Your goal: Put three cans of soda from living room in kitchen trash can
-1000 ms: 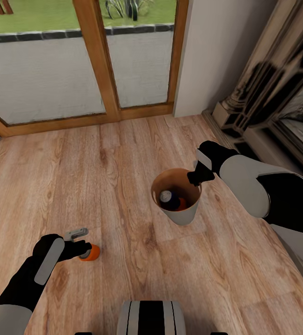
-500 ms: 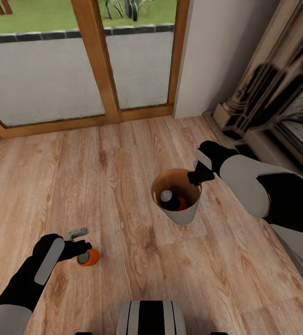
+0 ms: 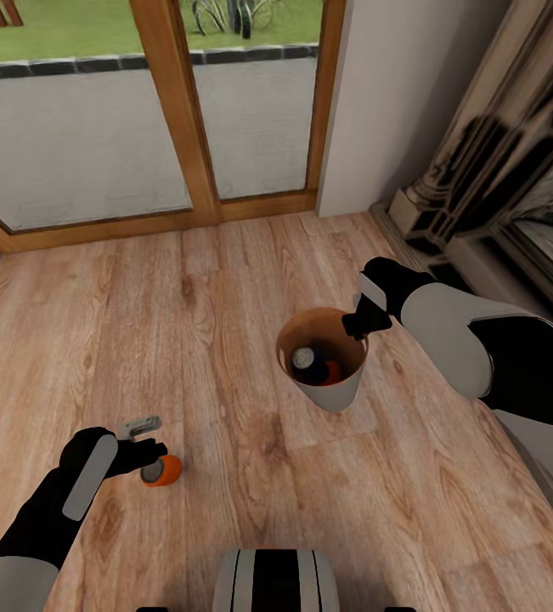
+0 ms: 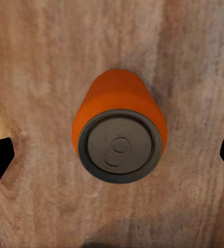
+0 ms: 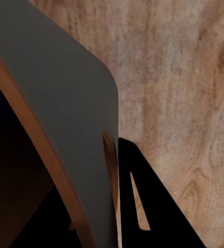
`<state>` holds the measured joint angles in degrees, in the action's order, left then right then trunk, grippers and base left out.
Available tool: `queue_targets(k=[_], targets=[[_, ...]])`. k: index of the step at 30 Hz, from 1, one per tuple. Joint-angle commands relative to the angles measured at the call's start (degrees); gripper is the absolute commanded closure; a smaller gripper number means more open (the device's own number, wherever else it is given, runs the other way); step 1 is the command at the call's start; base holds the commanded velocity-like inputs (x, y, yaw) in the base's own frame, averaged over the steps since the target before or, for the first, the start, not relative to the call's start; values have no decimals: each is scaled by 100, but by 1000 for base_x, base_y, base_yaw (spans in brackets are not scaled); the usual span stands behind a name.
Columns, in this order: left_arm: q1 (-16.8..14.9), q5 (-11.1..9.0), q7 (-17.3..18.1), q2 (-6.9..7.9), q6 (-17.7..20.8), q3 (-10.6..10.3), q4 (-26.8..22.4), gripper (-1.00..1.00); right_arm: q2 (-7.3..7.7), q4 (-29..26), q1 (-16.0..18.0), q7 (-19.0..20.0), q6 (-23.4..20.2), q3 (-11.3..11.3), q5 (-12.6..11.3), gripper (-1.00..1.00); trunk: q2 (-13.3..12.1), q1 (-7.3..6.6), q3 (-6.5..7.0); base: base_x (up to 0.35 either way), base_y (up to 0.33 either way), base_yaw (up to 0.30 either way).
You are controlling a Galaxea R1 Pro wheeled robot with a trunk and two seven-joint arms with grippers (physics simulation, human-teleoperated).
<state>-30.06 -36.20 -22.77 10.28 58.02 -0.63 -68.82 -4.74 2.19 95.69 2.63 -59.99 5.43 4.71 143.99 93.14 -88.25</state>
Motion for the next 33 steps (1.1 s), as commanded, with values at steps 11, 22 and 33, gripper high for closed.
queue_targets(k=[11,22,33], targets=[[0,4,5,0,-2,-7,-3,-100,0,1,2,18,-1,-60,-94,100,15,28,-243,0,0,0],[0,7,3,0,-2,-7,-30,-100,6,9,46,18,-1,-55,-93,100,19,35,-310,0,0,0],[0,8,9,-9,-9,-7,6,-100,-8,25,502,9,-1,-44,-99,100,19,35,-310,0,0,0]])
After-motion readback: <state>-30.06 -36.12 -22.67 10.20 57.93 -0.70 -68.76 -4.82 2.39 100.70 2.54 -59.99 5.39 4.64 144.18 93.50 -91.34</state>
